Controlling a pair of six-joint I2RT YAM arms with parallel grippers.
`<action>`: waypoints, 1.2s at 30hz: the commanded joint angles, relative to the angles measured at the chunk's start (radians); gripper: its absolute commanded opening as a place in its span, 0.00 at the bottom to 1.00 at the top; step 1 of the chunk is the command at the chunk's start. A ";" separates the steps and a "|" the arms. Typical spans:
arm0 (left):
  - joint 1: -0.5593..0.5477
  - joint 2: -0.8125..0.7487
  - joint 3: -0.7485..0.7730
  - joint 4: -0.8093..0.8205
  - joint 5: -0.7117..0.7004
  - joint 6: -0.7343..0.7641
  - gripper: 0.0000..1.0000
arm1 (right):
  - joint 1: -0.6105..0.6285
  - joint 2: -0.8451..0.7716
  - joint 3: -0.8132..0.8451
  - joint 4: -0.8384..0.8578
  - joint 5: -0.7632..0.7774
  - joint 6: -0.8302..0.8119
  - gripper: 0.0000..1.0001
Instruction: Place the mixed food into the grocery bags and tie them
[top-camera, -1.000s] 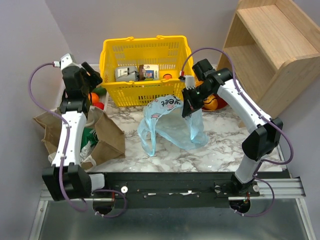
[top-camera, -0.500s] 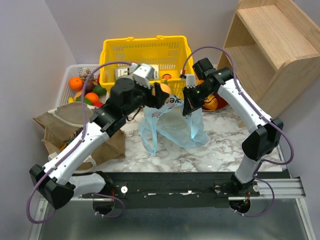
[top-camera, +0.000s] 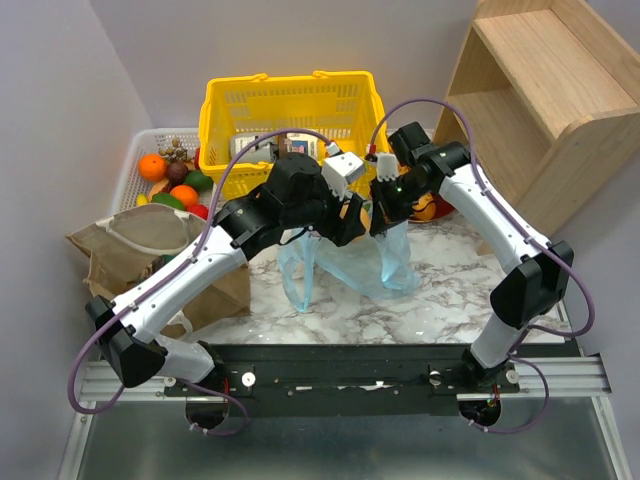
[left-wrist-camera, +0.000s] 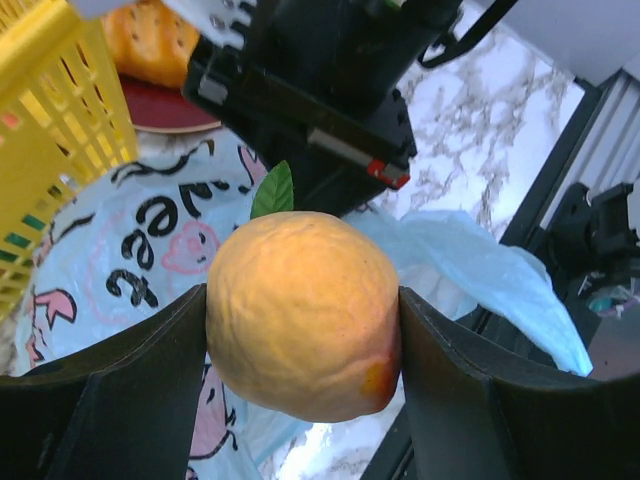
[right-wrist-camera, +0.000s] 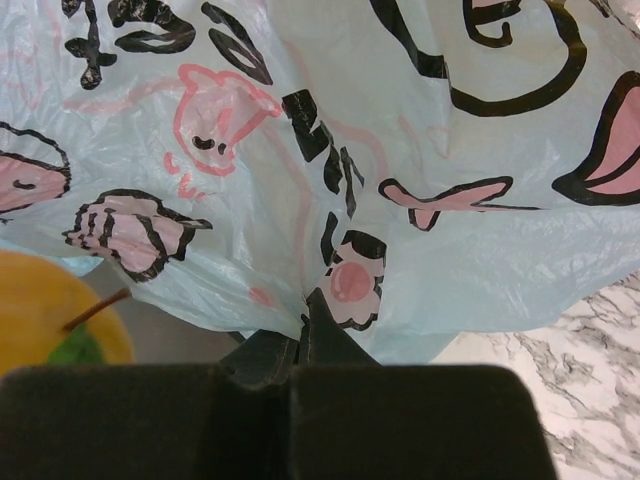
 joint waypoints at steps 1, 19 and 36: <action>-0.026 0.005 -0.017 -0.116 0.041 0.012 0.38 | -0.008 -0.052 -0.039 0.038 0.030 0.024 0.01; -0.054 0.120 0.022 -0.085 -0.166 0.055 0.95 | -0.008 -0.052 -0.037 0.044 0.027 0.037 0.01; 0.406 -0.076 0.171 -0.010 0.129 0.042 0.99 | -0.008 -0.009 -0.007 0.005 0.019 0.009 0.01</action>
